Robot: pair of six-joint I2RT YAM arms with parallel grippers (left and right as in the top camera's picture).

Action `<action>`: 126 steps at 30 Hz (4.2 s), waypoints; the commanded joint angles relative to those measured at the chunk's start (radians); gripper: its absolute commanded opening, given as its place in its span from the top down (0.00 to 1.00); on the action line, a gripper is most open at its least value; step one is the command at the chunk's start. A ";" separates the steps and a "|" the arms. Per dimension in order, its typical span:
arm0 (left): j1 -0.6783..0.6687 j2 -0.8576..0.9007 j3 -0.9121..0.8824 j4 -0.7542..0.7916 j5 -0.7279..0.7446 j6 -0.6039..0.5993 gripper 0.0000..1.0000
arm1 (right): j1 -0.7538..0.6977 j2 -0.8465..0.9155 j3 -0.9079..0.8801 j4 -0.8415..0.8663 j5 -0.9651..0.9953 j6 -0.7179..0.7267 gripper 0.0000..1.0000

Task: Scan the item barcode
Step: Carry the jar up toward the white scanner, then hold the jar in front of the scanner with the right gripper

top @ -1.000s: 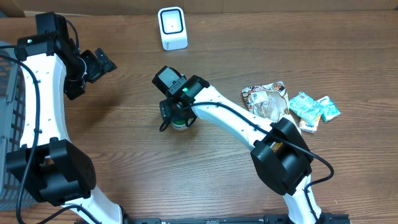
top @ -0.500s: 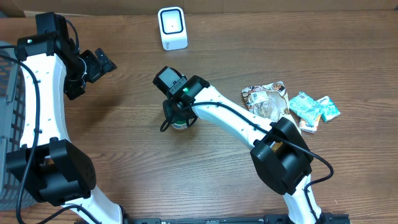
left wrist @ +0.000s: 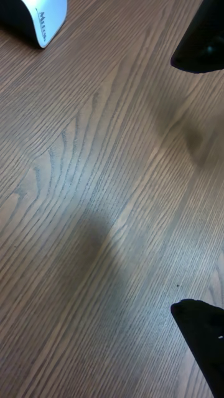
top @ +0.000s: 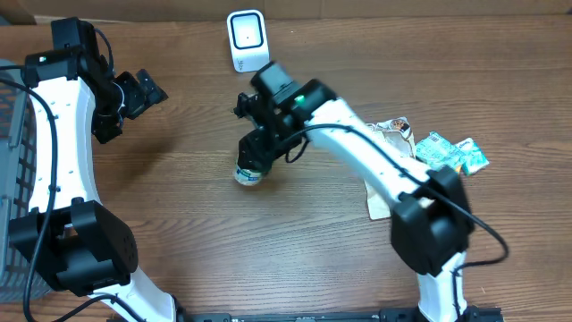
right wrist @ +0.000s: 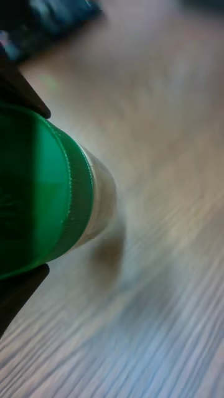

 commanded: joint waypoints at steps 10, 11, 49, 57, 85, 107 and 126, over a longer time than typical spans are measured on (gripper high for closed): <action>-0.010 0.012 0.003 0.000 -0.006 0.008 0.00 | -0.198 -0.199 0.050 -0.159 -0.589 -0.562 0.43; -0.010 0.011 0.003 0.000 -0.006 0.008 0.00 | -0.208 -0.199 0.050 -0.171 -0.605 -0.589 0.43; -0.010 0.012 0.003 0.000 -0.006 0.008 0.00 | -0.377 -0.200 0.050 -0.239 -1.100 -0.969 0.45; -0.010 0.011 0.003 0.000 -0.006 0.008 0.00 | -0.334 -0.200 0.046 -0.208 -0.815 -0.949 0.50; -0.010 0.012 0.003 0.000 -0.006 0.008 0.00 | -0.108 0.100 0.038 0.985 0.621 -1.028 0.39; -0.010 0.011 0.003 0.000 -0.006 0.008 0.00 | -0.122 0.319 0.038 1.263 0.575 -1.675 0.46; -0.010 0.012 0.003 0.000 -0.006 0.008 0.00 | -0.121 0.319 0.039 1.304 0.522 -1.674 0.46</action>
